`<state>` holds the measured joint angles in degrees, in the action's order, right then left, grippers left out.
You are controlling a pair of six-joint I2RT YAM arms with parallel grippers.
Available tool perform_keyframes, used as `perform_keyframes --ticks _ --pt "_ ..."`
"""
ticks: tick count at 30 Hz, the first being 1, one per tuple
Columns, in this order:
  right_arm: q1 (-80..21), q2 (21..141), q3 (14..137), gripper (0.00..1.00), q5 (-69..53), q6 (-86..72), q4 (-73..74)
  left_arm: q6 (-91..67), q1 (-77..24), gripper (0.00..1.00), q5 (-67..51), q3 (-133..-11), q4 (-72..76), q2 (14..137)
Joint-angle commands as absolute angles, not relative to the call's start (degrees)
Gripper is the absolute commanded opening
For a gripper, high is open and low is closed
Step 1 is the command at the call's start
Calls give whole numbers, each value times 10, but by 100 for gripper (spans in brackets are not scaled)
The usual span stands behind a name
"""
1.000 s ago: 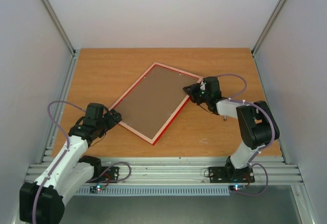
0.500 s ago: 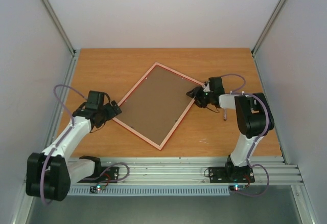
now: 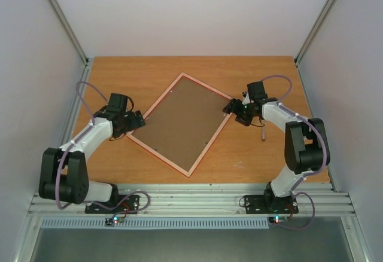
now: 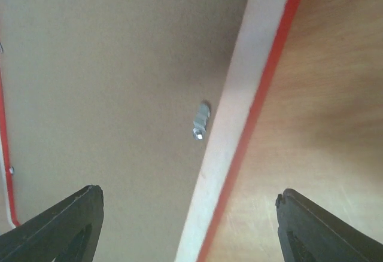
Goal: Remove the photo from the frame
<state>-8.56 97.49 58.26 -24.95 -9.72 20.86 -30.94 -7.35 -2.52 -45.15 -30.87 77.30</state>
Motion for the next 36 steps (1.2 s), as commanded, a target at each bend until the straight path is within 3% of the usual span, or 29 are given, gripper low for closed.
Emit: perform_keyframes --ticks 1,11,19,36 --pt "-89 937 582 80 -234 -50 302 -272 -69 99 -11 -507 -296 818" --pt "-137 948 549 81 -261 -64 266 -243 -64 99 -113 -611 -294 991" --pt "-148 1014 593 81 -269 -54 268 -240 -64 99 -173 -596 -276 1029" --pt "-153 1140 787 82 -300 28 346 -312 -145 99 -269 -399 -183 892"
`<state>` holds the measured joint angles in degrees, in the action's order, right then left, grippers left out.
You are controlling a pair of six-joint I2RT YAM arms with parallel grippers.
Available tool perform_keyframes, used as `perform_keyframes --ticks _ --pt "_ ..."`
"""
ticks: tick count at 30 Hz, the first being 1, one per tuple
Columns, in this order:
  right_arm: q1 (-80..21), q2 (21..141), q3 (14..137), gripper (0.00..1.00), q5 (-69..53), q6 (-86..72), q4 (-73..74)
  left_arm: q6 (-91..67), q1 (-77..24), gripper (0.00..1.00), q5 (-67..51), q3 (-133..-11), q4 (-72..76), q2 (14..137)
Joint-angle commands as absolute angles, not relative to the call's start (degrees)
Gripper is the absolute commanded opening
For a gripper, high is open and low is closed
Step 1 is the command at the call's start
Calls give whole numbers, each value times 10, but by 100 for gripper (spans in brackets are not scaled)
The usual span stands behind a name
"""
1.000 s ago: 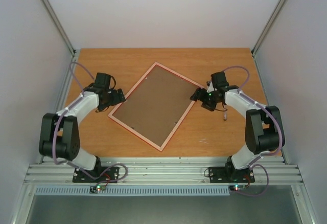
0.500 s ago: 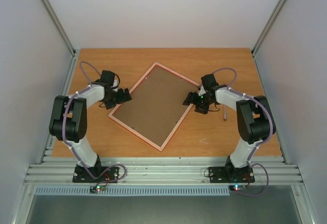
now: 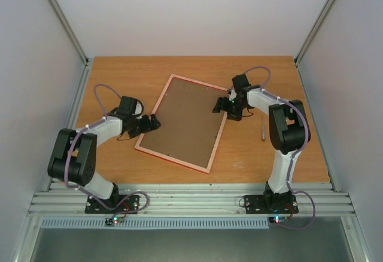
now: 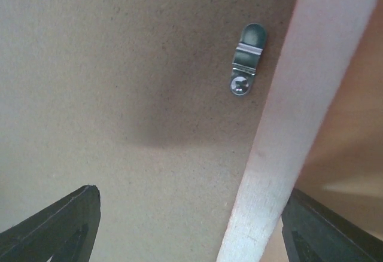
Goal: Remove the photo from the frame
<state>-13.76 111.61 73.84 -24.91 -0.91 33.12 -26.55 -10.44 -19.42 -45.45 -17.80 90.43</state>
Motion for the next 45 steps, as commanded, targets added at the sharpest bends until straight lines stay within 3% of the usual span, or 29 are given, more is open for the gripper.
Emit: perform_keyframes --ticks 1,10,15,27,39,45 --pt "-155 1149 802 82 -301 34 359 -318 -153 99 -269 -389 -178 882" --pt "-176 1163 854 83 -289 80 410 -358 -176 99 -253 -299 -175 770" --pt "-170 1110 850 91 -232 124 457 -372 -177 99 -238 -263 -189 704" --pt "-51 963 722 93 -87 74 502 -390 -176 99 -153 -252 -261 519" --pt "37 951 644 87 -18 40 485 -410 -177 99 -210 -298 -243 506" --pt "67 978 631 75 -37 38 473 -420 -176 99 -235 -299 -212 527"
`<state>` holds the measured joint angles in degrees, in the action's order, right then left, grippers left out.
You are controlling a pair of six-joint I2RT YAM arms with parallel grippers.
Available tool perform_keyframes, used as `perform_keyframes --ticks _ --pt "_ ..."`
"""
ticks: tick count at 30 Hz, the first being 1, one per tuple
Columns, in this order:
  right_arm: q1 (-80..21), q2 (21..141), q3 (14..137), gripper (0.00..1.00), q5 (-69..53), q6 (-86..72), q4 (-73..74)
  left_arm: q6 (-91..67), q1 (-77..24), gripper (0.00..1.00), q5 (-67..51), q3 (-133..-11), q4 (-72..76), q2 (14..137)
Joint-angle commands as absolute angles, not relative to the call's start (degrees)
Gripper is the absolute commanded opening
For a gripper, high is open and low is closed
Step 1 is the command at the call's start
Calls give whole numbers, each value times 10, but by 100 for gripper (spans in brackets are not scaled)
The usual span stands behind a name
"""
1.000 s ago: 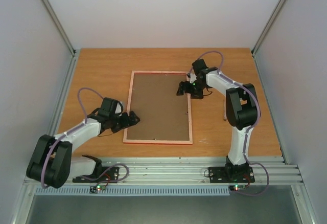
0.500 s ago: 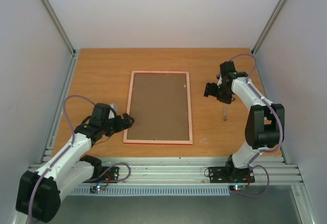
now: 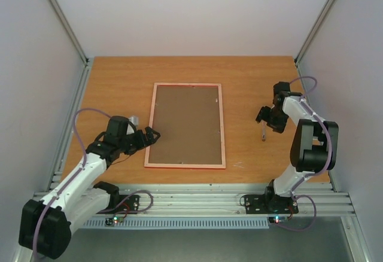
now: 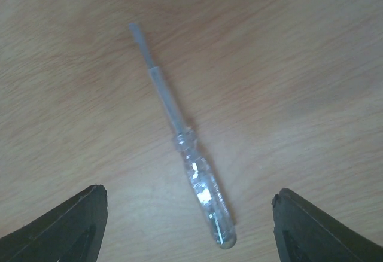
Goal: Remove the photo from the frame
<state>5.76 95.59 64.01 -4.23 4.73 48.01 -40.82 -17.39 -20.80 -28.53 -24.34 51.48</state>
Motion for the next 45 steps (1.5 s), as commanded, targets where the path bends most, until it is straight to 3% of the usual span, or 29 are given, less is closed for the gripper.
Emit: perform_keyframes --ticks 1,5,11,24,31,36,45 --pt "68 982 628 73 -39 38 469 -419 -176 99 -239 -300 -211 529" --pt "68 1001 624 51 -47 40 464 -420 -176 99 -246 -300 -204 531" --pt "68 1016 622 39 -54 45 463 -430 -176 99 -263 -304 -189 535" --pt "58 1026 611 27 -63 51 458 -461 -177 99 -293 -299 -149 538" --pt "31 1004 614 11 -70 58 458 -480 -184 99 -296 -300 -129 540" --pt "1 970 626 9 -66 67 471 -501 -191 99 -310 -300 -99 552" --pt "-167 884 682 7 -120 149 493 -548 -211 99 -337 -316 -38 588"
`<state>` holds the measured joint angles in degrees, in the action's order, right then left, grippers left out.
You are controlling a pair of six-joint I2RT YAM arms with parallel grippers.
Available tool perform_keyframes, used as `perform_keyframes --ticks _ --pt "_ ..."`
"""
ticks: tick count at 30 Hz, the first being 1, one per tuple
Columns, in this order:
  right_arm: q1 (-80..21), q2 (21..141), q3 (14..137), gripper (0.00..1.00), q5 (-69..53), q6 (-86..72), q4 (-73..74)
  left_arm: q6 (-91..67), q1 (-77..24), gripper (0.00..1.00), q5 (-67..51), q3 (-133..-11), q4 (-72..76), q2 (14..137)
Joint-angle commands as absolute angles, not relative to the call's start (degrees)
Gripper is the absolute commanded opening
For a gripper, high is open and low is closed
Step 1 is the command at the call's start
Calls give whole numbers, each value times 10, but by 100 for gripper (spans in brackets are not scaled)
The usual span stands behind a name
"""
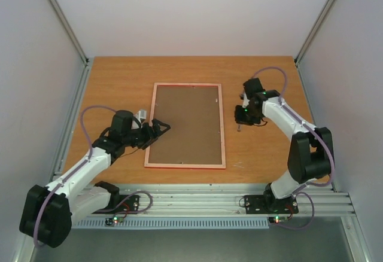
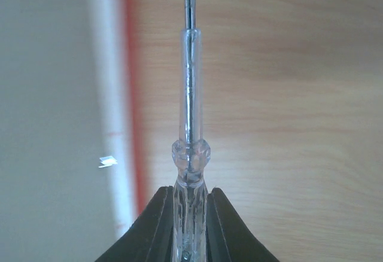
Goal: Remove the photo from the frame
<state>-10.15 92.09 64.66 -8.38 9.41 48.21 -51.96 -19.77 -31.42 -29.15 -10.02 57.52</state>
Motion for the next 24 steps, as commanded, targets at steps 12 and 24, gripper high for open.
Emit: perform_keyframes --ticks 12,24 --pt "-371 840 733 6 -160 246 484 -624 -228 94 -339 -324 75 618" --pt "-472 867 774 6 -166 254 468 -638 -275 76 -310 -348 103 647"
